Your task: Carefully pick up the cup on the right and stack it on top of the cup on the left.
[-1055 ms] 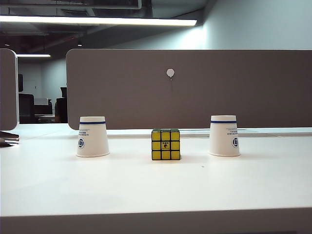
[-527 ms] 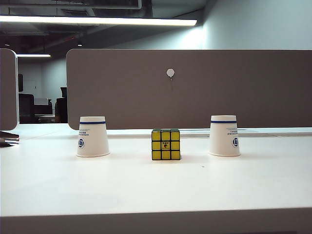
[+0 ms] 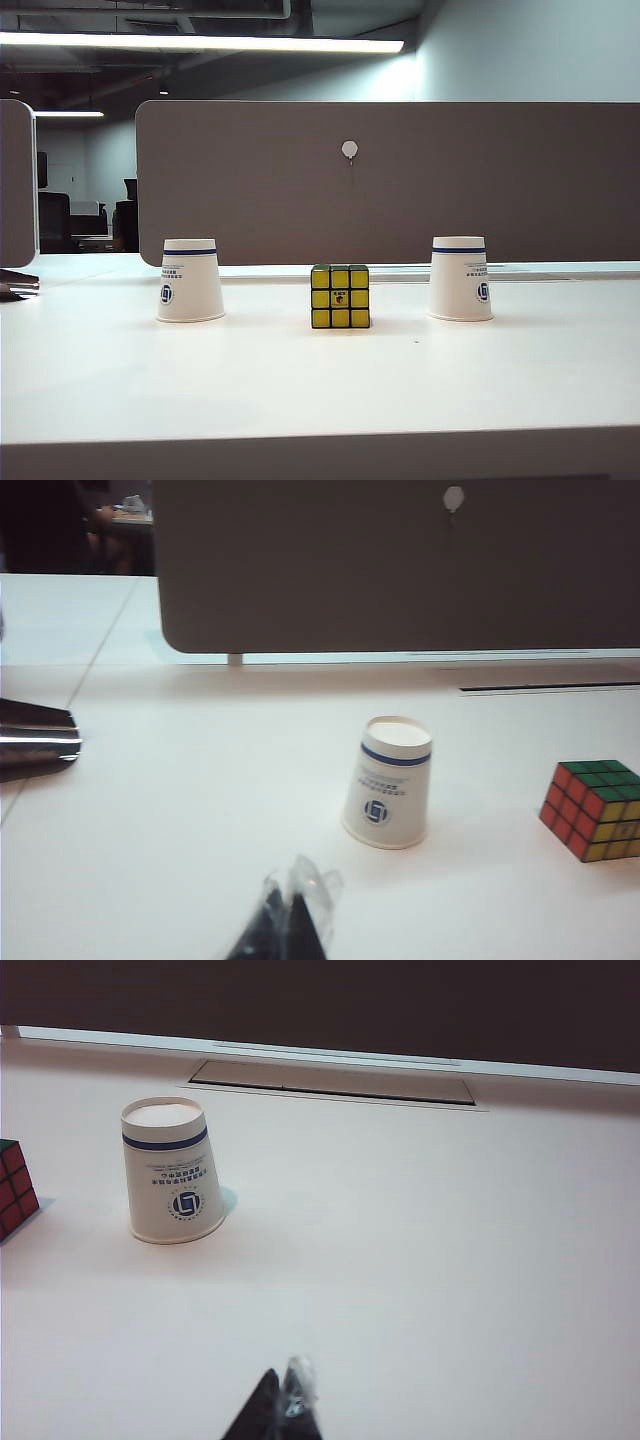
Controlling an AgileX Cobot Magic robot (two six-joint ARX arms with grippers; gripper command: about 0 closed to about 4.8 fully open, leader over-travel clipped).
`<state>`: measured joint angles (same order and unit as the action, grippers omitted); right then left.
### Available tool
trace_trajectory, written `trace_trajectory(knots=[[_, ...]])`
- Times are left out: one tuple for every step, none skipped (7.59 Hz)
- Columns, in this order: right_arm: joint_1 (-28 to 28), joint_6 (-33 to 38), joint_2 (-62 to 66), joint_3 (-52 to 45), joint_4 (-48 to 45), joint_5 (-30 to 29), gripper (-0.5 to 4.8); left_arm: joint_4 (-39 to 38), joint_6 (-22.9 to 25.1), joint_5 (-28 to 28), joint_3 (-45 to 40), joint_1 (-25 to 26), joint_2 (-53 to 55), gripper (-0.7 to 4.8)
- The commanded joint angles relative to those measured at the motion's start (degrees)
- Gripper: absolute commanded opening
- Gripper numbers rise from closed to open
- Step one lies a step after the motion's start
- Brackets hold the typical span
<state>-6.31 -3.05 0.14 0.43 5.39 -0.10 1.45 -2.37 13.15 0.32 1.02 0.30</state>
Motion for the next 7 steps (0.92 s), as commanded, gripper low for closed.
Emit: trace_trajectory(knots=[[0.00, 0.04, -0.09, -0.11, -2.05, -0.11, 0.00, 1.22, 0.00, 1.07, 0.09, -0.04, 0.00, -0.06], [0.00, 0.04, -0.09, -0.11, -2.32, -0.09, 0.00, 1.22, 0.00, 1.07, 0.09, -0.04, 0.00, -0.05], [0.00, 0.04, -0.09, -0.11, -2.67, -0.11, 0.00, 1.22, 0.00, 1.07, 0.09, -0.04, 0.00, -0.06], [-0.02, 4.66, -0.09, -0.13, -3.34, -5.38, 0.00, 1.29, 0.00, 3.69, 0.09, -0.04, 0.00, -0.05], [-0.07, 5.03, -0.09, -0.13, -3.98, -7.15, 0.00, 1.31, 0.00, 4.70, 0.09, -0.04, 0.00, -0.05], [-0.09, 7.58, -0.09, -0.11, -5.73, -10.38, 0.00, 1.46, -0.02, 6.32, 0.09, -0.04, 0.00, -0.05], [-0.09, 8.83, -0.09, -0.11, -6.56, -13.05, 0.01, 1.77, -0.02, 7.13, 0.09, -0.04, 0.00, -0.05]])
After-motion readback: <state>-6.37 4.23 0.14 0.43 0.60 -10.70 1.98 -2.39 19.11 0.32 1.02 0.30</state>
